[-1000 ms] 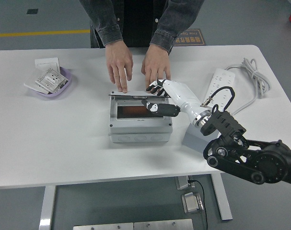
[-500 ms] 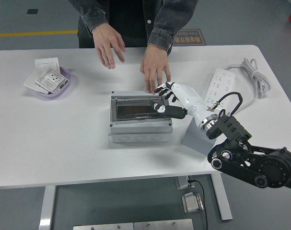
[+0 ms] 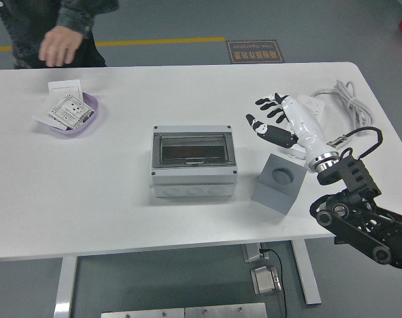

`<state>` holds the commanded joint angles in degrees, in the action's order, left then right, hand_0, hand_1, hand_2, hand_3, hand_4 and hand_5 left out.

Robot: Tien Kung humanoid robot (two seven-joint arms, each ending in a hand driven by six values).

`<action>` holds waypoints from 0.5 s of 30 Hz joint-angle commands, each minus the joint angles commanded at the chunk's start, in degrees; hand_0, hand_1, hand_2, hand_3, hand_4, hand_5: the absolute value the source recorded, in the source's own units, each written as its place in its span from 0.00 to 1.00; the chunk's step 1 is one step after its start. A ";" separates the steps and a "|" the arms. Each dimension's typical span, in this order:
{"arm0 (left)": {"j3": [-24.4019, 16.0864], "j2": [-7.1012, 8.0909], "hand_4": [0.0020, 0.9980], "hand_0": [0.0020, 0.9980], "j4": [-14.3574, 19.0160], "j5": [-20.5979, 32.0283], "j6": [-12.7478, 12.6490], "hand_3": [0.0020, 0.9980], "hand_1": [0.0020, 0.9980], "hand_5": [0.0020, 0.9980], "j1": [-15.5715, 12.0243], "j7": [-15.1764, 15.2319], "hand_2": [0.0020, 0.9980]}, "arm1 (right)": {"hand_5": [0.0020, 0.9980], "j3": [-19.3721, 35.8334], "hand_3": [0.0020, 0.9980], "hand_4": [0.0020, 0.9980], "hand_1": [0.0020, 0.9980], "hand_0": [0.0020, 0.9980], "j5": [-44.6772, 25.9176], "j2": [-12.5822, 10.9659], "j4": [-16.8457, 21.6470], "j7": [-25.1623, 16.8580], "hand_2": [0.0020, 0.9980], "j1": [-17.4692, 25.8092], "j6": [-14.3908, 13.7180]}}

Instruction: Pick up the cylinder from the cube,place it in the box,flap close box

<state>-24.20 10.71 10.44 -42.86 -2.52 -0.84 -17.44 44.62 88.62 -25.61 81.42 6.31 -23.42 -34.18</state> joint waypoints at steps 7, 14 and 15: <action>-1.83 -0.03 0.55 0.59 -0.12 -1.35 -0.10 0.56 0.60 0.23 -0.53 -0.12 0.53 | 0.55 13.08 0.67 0.72 0.50 0.47 -14.10 1.67 -1.44 -10.72 0.64 7.05 1.45; -6.86 0.89 0.56 0.59 -0.13 -5.50 -0.14 0.56 0.60 0.23 -1.12 -0.52 0.54 | 0.58 23.17 0.67 0.76 0.63 0.68 -29.38 0.53 -2.28 -19.66 0.65 7.42 3.86; -6.96 1.07 0.56 0.59 -0.13 -5.48 -0.17 0.56 0.60 0.23 -1.18 -0.45 0.54 | 0.58 24.08 0.67 0.76 0.63 0.68 -31.14 0.25 -2.16 -20.52 0.65 7.29 4.01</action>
<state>-31.17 11.78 10.31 -48.34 -2.69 -2.02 -17.89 68.70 57.48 -25.35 79.26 -14.21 -16.13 -30.17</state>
